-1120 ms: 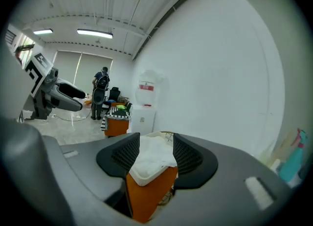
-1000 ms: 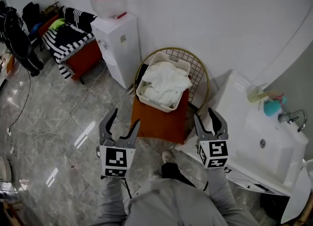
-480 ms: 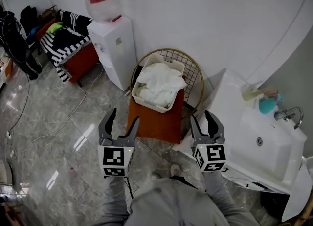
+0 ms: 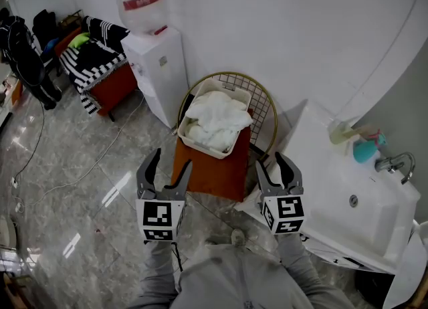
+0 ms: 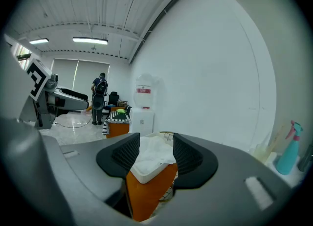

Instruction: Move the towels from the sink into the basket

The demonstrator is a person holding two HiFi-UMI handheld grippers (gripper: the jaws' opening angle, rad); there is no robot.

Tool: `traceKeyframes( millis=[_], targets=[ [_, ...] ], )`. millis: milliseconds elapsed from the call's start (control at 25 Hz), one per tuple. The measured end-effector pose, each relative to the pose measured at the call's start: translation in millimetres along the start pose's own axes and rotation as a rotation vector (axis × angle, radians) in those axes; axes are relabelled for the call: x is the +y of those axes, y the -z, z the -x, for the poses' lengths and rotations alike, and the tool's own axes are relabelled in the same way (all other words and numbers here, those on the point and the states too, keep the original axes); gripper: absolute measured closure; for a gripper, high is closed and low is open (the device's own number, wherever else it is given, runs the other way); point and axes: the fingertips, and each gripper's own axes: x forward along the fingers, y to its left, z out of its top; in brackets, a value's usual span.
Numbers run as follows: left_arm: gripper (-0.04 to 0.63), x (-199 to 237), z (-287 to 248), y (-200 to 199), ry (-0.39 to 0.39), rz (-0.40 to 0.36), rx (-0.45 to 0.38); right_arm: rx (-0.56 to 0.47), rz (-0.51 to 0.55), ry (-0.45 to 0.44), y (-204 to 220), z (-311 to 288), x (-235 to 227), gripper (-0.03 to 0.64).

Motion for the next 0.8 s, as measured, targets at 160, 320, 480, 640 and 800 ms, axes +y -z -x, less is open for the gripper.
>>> traceKeyframes(
  millis=[160,320,480,640,800],
  targets=[
    [0.232,-5.0,-1.7,-6.5,0.001,0.005,-0.011,0.011,0.013,-0.008,1.9,-2.3,-2.4,0.405],
    [0.232,-8.9,-2.2,-9.6,-0.003,0.009,-0.014,0.012,0.014,-0.018,2.4,-2.8,-4.4,0.405],
    [0.232,-10.3,-1.5,-10.9,-0.007,0.008,-0.013,0.013,0.017,-0.021,1.2,-2.5,-5.7,0.405],
    [0.232,-12.3,-1.2,-12.1,-0.01,0.007,-0.015,0.018,0.018,-0.019,3.4,-1.7,-8.1,0.405],
    [0.232,-15.2,-1.4,-13.1,-0.008,-0.003,-0.014,0.019,0.014,-0.016,4.5,0.2,-11.2,0.405]
  ],
)
